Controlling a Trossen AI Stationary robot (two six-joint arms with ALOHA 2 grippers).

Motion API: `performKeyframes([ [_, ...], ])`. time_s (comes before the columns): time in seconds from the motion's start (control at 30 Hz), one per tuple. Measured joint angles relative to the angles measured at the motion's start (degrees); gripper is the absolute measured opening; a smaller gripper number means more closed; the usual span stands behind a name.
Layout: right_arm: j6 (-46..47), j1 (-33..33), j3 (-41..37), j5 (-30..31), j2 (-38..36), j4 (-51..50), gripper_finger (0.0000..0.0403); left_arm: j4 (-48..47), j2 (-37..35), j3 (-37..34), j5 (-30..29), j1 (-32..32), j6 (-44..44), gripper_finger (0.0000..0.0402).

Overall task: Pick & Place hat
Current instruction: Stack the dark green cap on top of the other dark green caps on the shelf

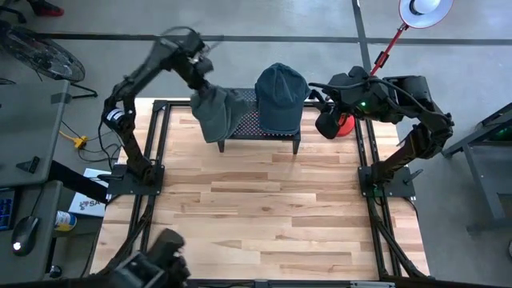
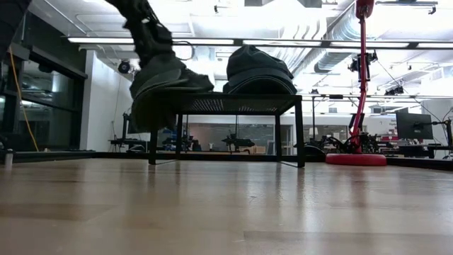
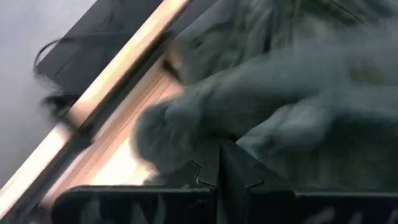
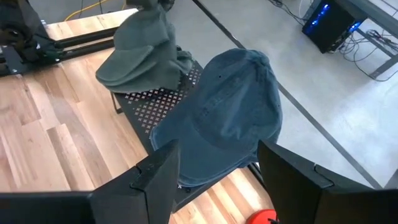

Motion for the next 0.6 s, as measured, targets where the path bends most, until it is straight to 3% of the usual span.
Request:
performKeyframes([
  [0.17,-0.2,0.0,0.0,1.1,0.0,0.0,0.0209,12.2,0.0,-7.8,1.9,-5.3,-3.6,0.0001],
  [0.37,0.0,0.0,0.0,1.4,0.0,0.0,0.0209,19.9,-0.1,-8.2,-0.5,-12.3,-8.2,0.0000],
  [0.6,0.2,0.0,0.0,0.1,0.0,0.0,0.0209,22.0,-0.1,-8.2,-0.9,-16.5,-11.2,0.0000],
])
